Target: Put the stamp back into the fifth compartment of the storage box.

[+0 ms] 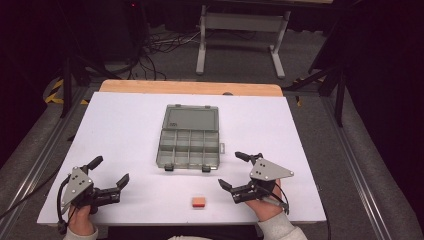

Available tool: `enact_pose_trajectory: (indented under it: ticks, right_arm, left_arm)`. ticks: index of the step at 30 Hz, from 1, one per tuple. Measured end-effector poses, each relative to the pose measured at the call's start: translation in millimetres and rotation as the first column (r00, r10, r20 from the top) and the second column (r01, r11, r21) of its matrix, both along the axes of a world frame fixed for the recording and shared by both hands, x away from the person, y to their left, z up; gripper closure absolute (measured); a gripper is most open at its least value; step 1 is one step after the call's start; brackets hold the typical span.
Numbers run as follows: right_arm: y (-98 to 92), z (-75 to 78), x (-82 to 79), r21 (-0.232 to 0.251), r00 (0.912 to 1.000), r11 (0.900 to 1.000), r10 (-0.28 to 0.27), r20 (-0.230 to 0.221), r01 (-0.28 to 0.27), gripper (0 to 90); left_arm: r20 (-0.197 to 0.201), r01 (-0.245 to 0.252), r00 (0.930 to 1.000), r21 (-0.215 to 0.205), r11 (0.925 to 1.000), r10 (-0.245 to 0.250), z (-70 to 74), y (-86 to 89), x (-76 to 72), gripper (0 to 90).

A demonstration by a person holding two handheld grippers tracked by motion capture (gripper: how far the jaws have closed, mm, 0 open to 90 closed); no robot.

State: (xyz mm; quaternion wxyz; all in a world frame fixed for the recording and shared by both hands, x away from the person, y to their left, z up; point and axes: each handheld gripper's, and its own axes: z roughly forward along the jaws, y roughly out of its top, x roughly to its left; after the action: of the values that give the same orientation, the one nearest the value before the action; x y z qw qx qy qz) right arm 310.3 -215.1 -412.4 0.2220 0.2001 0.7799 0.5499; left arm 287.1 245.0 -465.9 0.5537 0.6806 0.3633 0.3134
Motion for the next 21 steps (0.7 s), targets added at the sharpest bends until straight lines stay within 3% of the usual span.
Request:
enact_pose_trajectory:
  ticks: [11,15,17,21]
  right_arm:
    - [20.2,6.2,8.5,-0.007,0.9969,0.998,0.068,-0.038,-0.069,4.9]
    - [34.5,11.8,13.0,-0.042,0.9938,0.994,0.101,-0.047,-0.103,7.2]
    - [41.4,15.1,14.8,-0.072,0.9909,0.991,0.107,-0.081,-0.113,8.6]
    - [49.6,17.5,16.5,-0.084,0.9889,0.988,0.126,-0.078,-0.133,9.4]
  left_arm:
    - [-0.001,0.001,1.0000,0.002,1.0000,-0.001,-0.1,0.2,-0.1,0.2]
    - [-0.001,0.002,1.0000,0.003,1.0000,-0.002,-0.2,-0.2,-0.2,0.2]
    - [-0.001,0.001,1.0000,0.002,1.0000,-0.001,-0.2,0.1,-0.2,0.2]
    - [-0.004,0.001,1.0000,0.002,1.0000,-0.001,-0.2,0.5,-0.5,0.2]
